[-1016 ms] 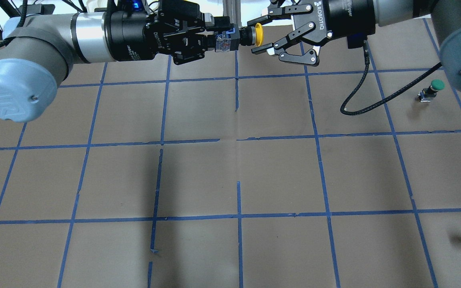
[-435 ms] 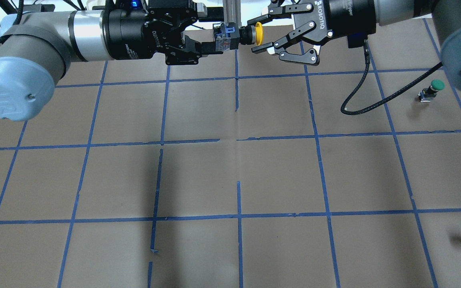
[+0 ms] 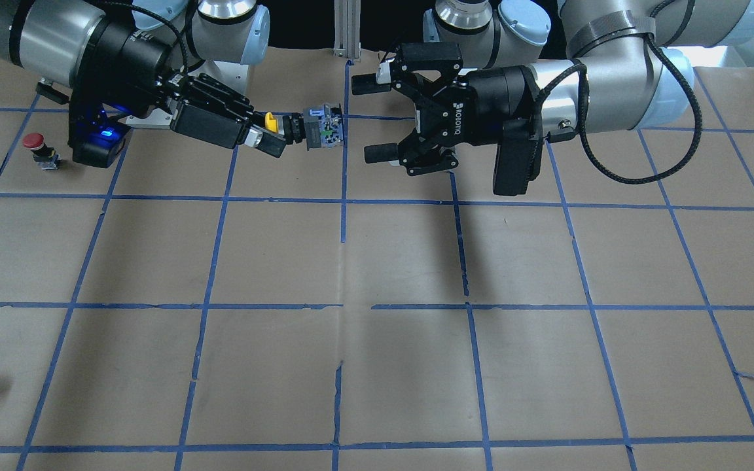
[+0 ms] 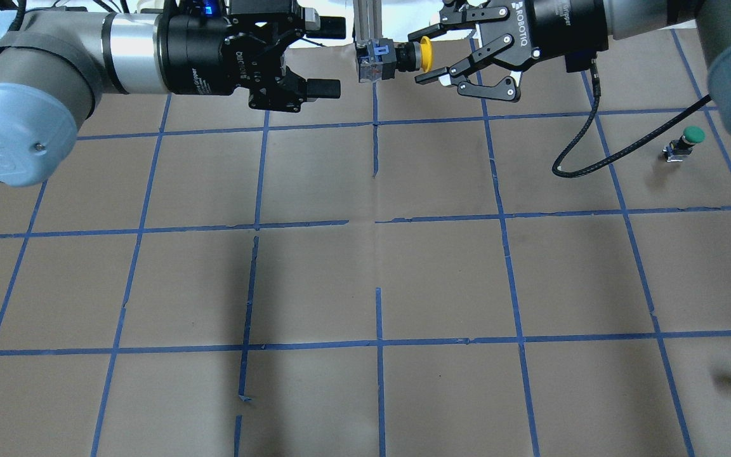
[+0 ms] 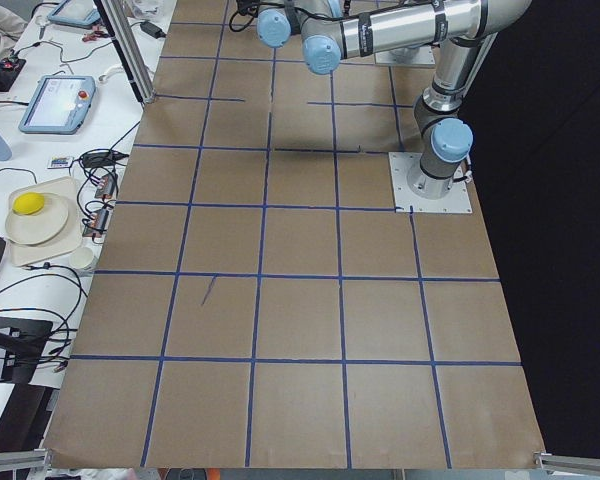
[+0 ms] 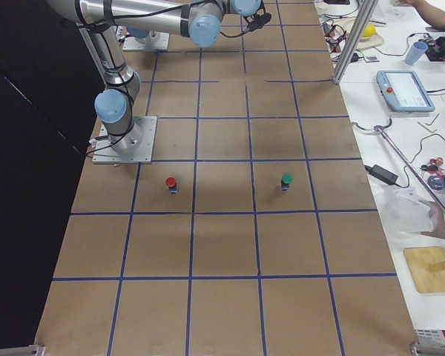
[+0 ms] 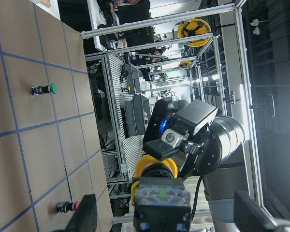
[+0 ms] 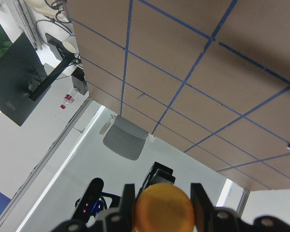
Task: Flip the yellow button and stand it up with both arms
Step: 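Open the left gripper and withdraw it while the right gripper carries the button away, then lower the yellow button upright near the green button with the right gripper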
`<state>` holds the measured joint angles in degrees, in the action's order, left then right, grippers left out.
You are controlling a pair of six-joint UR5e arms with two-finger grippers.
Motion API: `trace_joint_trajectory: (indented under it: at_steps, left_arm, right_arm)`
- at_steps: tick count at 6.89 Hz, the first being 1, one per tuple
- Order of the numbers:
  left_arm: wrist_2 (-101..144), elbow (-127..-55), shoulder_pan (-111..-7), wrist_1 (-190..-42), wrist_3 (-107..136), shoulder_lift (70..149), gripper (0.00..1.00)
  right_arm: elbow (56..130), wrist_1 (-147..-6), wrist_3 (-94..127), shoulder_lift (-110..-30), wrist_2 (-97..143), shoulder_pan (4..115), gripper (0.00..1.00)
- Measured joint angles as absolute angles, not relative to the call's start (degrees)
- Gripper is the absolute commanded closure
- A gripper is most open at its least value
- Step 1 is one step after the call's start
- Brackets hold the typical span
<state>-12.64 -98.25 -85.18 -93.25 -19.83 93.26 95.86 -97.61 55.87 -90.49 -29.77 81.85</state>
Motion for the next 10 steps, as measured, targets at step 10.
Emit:
trace_joint_trajectory:
  at_steps: [10]
  left_arm:
    - [-85.5,-83.8,-85.0,-87.5,-3.4,95.5,0.0]
  right_arm:
    - [99.7,-93.2,-21.2,-90.7,-73.3,70.9,0.88]
